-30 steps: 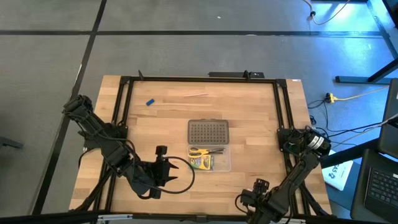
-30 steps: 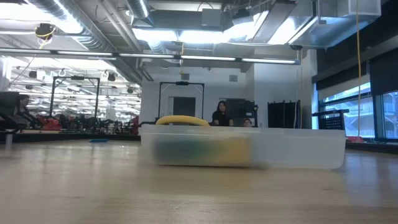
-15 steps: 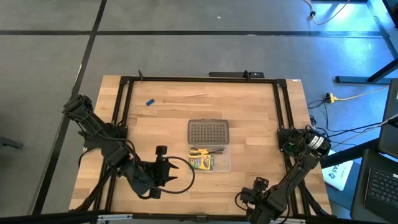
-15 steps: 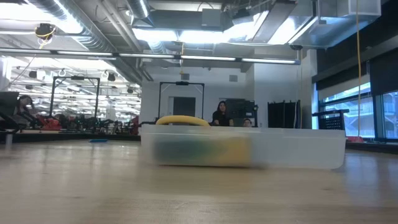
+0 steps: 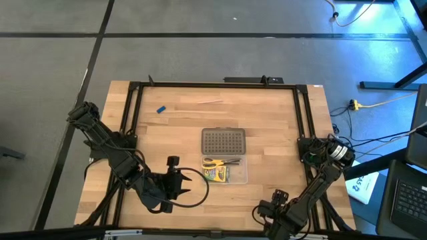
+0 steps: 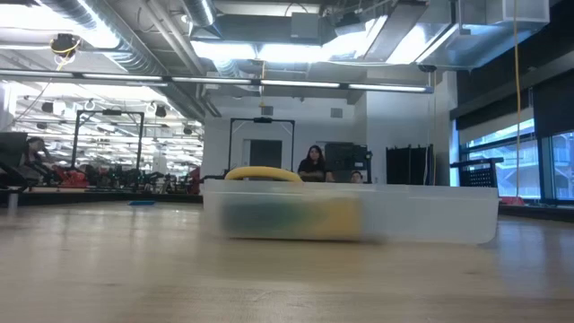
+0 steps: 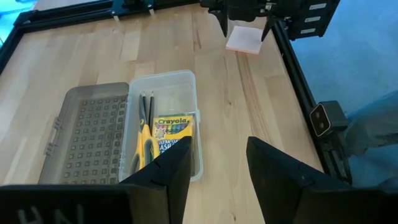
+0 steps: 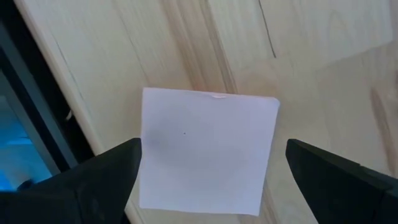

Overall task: Pack school essentials
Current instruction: Put the sticky note into the transparent supply box

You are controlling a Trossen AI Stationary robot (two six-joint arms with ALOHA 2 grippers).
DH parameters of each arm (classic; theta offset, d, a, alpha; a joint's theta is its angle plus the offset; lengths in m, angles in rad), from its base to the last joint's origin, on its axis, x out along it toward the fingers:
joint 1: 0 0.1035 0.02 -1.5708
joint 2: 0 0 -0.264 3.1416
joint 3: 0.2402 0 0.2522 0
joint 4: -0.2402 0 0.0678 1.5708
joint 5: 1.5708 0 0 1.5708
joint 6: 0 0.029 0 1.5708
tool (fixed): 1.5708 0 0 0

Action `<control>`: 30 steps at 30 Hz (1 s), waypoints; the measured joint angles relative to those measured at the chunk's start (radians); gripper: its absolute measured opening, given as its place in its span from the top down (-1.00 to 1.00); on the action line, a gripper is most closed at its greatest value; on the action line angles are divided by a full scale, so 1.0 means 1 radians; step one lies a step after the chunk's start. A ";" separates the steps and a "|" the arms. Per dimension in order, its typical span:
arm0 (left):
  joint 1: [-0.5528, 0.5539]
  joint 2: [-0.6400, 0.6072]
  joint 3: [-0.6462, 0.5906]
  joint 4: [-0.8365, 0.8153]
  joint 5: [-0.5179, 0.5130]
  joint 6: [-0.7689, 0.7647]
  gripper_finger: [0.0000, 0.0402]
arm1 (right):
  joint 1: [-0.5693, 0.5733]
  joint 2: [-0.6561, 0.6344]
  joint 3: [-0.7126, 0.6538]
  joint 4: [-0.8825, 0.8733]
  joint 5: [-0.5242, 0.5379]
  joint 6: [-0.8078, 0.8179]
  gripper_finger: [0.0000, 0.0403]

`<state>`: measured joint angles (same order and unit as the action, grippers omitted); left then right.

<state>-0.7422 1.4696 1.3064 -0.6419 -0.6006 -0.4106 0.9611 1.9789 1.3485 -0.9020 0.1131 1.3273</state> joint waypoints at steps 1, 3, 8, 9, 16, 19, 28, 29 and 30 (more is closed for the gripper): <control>0.000 0.000 0.000 0.000 0.000 0.000 0.26 | 0.000 0.000 -0.009 0.015 0.000 0.004 -0.98; 0.000 0.000 0.000 0.000 0.000 0.000 0.26 | 0.000 0.000 -0.042 0.063 0.001 0.022 -0.98; 0.000 0.000 0.000 0.000 0.000 0.000 0.26 | 0.000 -0.003 -0.075 0.104 0.006 0.004 -0.98; 0.000 0.000 0.000 0.000 0.000 0.000 0.26 | 0.000 -0.003 -0.075 0.102 0.006 0.003 -0.98; 0.000 0.000 0.000 0.000 0.000 0.000 0.26 | 0.002 -0.003 -0.075 0.100 0.003 0.004 -0.98; 0.000 0.000 0.000 0.000 0.000 0.000 0.26 | 0.002 -0.002 -0.076 0.101 0.002 0.012 -0.98; 0.000 0.000 0.000 0.000 0.000 0.000 0.26 | 0.005 -0.002 -0.076 0.104 0.002 0.021 -0.98; 0.000 0.000 0.000 0.000 0.000 0.000 0.26 | 0.005 -0.002 -0.076 0.104 0.002 0.021 -0.98; 0.000 0.000 0.000 0.000 0.000 0.000 0.26 | 0.005 -0.002 -0.076 0.104 0.002 0.021 -0.98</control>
<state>-0.7422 1.4696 1.3064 -0.6422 -0.6005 -0.4107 0.9661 1.9774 1.2724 -0.7979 0.1146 1.3483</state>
